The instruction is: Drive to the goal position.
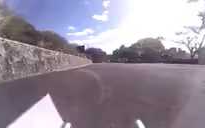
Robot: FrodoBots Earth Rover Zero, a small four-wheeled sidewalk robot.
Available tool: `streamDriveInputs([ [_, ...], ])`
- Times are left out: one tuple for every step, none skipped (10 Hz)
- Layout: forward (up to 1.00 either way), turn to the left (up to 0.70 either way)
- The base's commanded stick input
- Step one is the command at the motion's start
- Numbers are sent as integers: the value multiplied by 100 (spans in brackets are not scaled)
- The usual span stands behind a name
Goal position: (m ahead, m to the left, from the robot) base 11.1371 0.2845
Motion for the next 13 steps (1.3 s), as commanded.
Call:
streamDriveInputs([
  [70, 0],
  [70, 0],
  [70, 0],
  [70, 0],
  [70, 0],
  [70, 0],
  [70, -16],
  [70, -35],
  [70, -35],
  [70, -35],
  [70, -35],
  [70, -35],
  [70, -31],
])
